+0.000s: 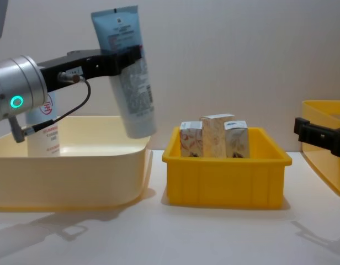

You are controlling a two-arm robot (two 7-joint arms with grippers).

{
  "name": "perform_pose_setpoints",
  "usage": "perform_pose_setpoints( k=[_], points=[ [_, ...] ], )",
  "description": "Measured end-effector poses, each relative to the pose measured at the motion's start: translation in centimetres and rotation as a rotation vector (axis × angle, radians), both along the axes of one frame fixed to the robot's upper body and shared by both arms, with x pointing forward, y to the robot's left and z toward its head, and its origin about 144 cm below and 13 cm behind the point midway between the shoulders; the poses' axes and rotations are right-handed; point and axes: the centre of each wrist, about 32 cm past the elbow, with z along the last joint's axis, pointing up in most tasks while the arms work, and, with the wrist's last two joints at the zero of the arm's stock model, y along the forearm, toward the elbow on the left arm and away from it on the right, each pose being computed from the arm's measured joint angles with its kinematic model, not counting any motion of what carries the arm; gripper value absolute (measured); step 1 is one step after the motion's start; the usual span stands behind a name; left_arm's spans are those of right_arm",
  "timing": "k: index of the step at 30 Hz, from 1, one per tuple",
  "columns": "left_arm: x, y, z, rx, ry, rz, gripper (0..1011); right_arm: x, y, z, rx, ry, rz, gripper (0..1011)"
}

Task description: Bimanual collaborative sorting of washing and personal care products

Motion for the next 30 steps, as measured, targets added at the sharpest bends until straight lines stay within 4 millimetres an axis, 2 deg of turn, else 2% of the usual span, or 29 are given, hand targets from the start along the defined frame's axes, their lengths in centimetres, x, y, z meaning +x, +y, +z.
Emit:
perform_pose_setpoints(
  k=[16,30],
  points=[
    [0.5,-0.9,0.4,-0.028,-0.032,-0.255,240,0.0,0.0,0.0,0.000,0.000,0.000,1001],
    [1.4,-3.3,0.3,-0.004,-0.049,-0.467,239,0.0,0.0,0.0,0.000,0.000,0.000,1001]
  ],
)
